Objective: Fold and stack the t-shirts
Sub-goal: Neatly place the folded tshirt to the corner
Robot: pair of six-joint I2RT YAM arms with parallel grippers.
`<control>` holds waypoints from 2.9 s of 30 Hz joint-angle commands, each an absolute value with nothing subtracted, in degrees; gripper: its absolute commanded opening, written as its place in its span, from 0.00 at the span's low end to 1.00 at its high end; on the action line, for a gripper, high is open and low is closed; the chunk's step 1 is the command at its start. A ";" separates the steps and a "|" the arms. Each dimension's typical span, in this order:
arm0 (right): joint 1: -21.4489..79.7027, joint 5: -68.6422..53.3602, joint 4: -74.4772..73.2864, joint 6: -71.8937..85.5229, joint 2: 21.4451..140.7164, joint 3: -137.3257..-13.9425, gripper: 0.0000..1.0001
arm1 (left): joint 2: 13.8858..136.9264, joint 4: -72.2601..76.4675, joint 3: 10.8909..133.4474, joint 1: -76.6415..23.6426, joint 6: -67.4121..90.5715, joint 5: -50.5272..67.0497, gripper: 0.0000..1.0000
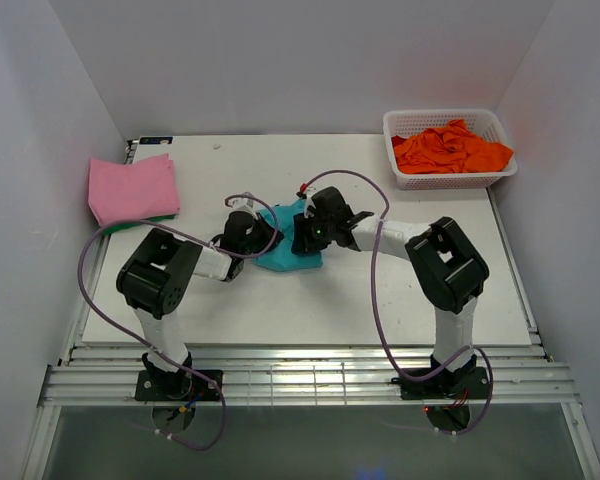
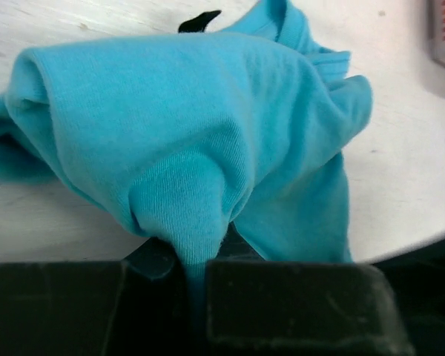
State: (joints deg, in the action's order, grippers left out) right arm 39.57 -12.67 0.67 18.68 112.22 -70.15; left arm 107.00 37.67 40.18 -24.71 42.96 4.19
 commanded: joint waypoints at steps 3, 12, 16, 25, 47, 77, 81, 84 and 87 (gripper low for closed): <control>40.61 -5.03 -7.99 14.86 98.81 -68.99 0.40 | 100.30 9.34 46.92 -24.08 31.21 -12.56 0.00; 40.61 1.82 -13.80 14.41 83.33 -62.69 0.42 | 101.25 -5.44 62.83 -20.92 20.49 -16.35 0.00; 40.52 3.16 -13.01 14.41 79.63 -58.02 0.42 | 101.34 -8.96 65.65 -20.48 17.85 -19.16 0.00; 40.61 0.70 -9.58 14.41 77.61 -52.92 0.42 | 101.42 -14.14 73.99 -15.12 11.70 -17.85 0.00; 40.52 -6.06 -3.52 15.73 80.42 -46.32 0.42 | 108.81 -21.88 91.92 -2.64 1.24 -14.68 0.00; 40.61 -9.93 -2.11 15.91 83.76 -46.14 0.41 | 118.83 -28.56 118.91 8.61 -0.44 -3.43 0.00; 40.52 -10.55 -1.85 16.35 83.94 -46.06 0.41 | 120.06 -28.92 121.20 9.14 -0.44 -2.02 0.00; 40.52 -10.55 -1.76 16.44 84.02 -45.79 0.41 | 120.67 -29.18 121.20 9.49 1.23 -1.58 0.00; 40.61 -10.63 -2.02 16.52 84.46 -46.05 0.41 | 120.06 -29.18 120.06 9.49 1.06 -2.55 0.00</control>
State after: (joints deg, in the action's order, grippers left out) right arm 40.53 -9.63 -3.16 16.27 83.90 -45.50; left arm 121.62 -30.02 118.69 8.91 0.40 -2.96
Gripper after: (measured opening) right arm 0.417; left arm 0.191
